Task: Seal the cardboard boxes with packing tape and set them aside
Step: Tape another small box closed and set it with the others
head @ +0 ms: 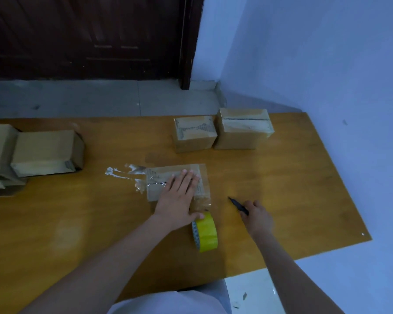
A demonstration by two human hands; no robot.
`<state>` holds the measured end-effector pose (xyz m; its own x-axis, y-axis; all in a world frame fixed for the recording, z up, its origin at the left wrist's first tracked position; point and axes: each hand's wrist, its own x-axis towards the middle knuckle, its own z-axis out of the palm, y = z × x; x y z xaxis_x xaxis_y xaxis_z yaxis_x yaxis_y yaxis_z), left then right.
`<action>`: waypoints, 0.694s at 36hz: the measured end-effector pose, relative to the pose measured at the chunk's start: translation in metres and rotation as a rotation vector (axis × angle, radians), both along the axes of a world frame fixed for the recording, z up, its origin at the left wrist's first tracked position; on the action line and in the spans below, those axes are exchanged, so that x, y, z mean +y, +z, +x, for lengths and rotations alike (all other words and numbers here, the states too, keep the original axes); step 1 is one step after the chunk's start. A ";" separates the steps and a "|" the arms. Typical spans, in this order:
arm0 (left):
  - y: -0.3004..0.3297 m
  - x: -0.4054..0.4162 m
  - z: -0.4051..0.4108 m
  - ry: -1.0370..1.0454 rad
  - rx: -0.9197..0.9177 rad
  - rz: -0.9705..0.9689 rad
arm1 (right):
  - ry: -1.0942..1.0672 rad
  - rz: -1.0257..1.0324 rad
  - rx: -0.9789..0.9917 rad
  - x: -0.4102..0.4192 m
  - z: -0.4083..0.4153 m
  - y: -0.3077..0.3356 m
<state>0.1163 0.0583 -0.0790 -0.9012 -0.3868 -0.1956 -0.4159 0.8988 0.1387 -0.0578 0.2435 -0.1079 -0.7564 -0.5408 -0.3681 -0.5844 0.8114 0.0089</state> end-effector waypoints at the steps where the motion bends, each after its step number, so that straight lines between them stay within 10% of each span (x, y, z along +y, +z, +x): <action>1: 0.000 0.000 0.000 -0.001 0.000 -0.002 | -0.027 0.019 0.025 -0.002 0.004 -0.004; 5: 0.001 0.000 0.000 0.004 0.007 0.025 | -0.156 -0.392 -0.051 -0.020 0.027 -0.008; 8: 0.000 -0.001 0.000 0.000 0.030 0.035 | -0.326 -0.794 -0.670 -0.037 0.057 0.012; 11: -0.008 -0.001 0.000 0.003 0.099 0.016 | -0.367 -0.766 -0.965 -0.040 0.077 0.015; 25: -0.007 -0.001 -0.006 0.170 0.218 0.100 | -0.499 -0.897 -0.922 -0.029 0.096 0.014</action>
